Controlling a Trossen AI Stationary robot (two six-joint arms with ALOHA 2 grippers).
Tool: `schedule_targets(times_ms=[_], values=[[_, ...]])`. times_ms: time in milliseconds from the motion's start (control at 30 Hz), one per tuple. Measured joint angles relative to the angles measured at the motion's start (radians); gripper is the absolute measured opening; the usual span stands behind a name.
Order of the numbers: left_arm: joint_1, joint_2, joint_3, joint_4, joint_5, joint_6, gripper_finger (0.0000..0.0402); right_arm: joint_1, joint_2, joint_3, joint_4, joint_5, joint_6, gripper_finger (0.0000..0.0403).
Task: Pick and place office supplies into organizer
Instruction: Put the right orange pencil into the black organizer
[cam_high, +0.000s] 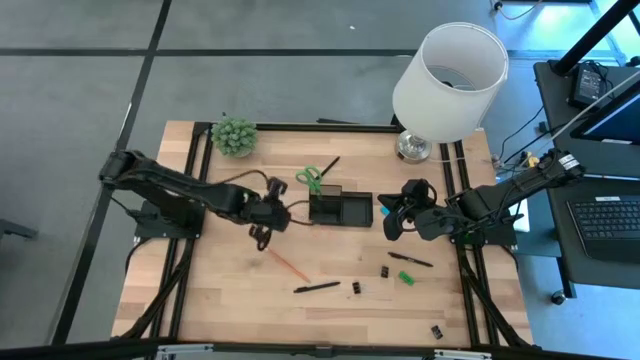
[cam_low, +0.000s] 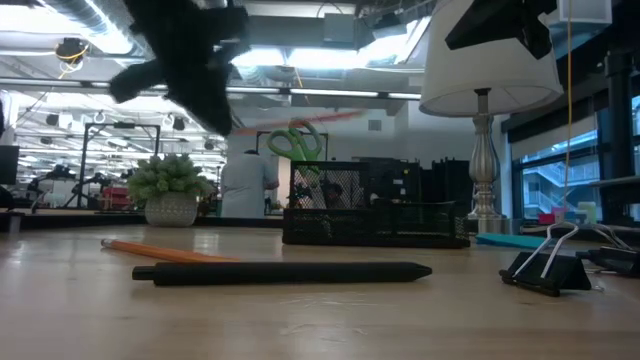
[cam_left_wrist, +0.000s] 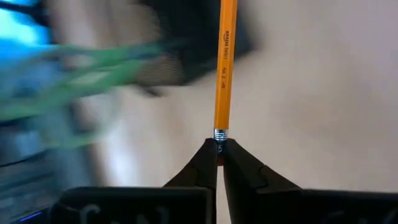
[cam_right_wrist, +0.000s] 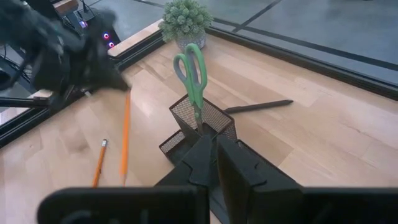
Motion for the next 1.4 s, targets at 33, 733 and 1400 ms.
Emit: schedule_targets(times_ms=[33, 733, 1400], values=[[0.0, -0.021, 0.0, 0.002, -0.059, 0.029, 0.0006, 0.0, 0.0, 0.0, 0.0, 0.0, 0.0, 0.0029], [0.045, -0.057, 0.003, 0.379, -0.466, 0.985, 0.0011, -0.003, 0.0, 0.0, -0.004, 0.01, 0.0, 0.0029], [0.137, -0.057, 0.003, 0.412, -0.521, 1.115, 0.0012, -0.003, 0.0, 0.0, -0.031, 0.01, -0.003, 0.0029]])
